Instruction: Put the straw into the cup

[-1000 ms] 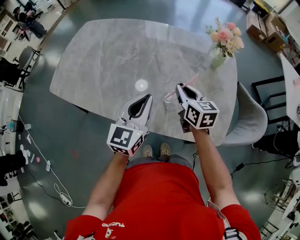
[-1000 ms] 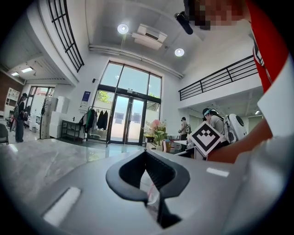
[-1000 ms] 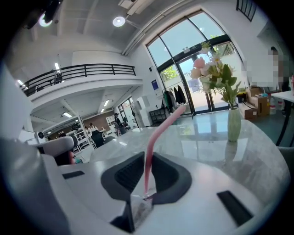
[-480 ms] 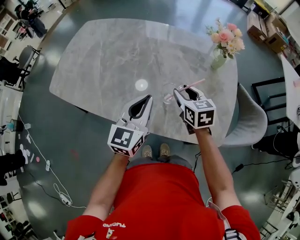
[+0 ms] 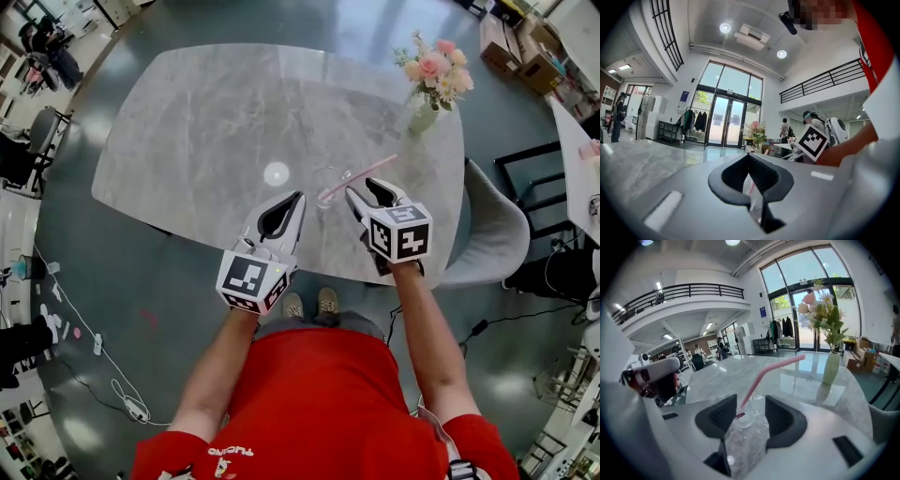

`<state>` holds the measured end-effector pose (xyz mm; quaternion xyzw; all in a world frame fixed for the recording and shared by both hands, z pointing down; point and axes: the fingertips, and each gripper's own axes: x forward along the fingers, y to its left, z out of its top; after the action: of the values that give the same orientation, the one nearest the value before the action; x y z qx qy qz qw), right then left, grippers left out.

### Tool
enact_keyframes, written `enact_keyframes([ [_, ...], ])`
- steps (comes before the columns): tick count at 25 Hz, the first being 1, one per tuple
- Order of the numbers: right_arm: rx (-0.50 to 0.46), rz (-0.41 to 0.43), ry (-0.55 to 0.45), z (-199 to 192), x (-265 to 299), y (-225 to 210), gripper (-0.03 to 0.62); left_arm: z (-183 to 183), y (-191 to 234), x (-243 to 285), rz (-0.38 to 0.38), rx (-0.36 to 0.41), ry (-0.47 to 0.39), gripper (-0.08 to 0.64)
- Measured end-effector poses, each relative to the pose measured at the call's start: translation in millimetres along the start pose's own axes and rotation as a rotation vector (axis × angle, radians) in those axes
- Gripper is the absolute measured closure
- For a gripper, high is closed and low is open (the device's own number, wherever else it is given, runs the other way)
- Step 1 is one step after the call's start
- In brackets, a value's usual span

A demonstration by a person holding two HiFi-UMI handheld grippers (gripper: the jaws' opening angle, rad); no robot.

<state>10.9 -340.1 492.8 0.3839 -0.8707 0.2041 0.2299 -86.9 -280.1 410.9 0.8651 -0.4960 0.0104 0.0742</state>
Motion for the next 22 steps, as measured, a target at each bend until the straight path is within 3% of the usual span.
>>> enact_keyframes([
  [5, 0.012, 0.016, -0.100, 16.5, -34.4, 11.0, 0.426, 7.8, -7.8, 2.2, -0.016, 0.019, -0.008, 0.555],
  [10, -0.005, 0.025, -0.229, 39.2, -73.1, 26.3, 0.539, 29.6, -20.7, 1.9, -0.049, 0.035, -0.045, 0.555],
  [12, -0.019, 0.034, -0.284, 51.5, -86.6, 35.4, 0.556, 40.5, -25.8, 0.2, -0.063, 0.045, -0.063, 0.554],
  [22, -0.121, 0.042, -0.502, 95.3, -151.4, 74.2, 0.589, 88.4, -55.0, -13.4, -0.142, 0.072, -0.132, 0.555],
])
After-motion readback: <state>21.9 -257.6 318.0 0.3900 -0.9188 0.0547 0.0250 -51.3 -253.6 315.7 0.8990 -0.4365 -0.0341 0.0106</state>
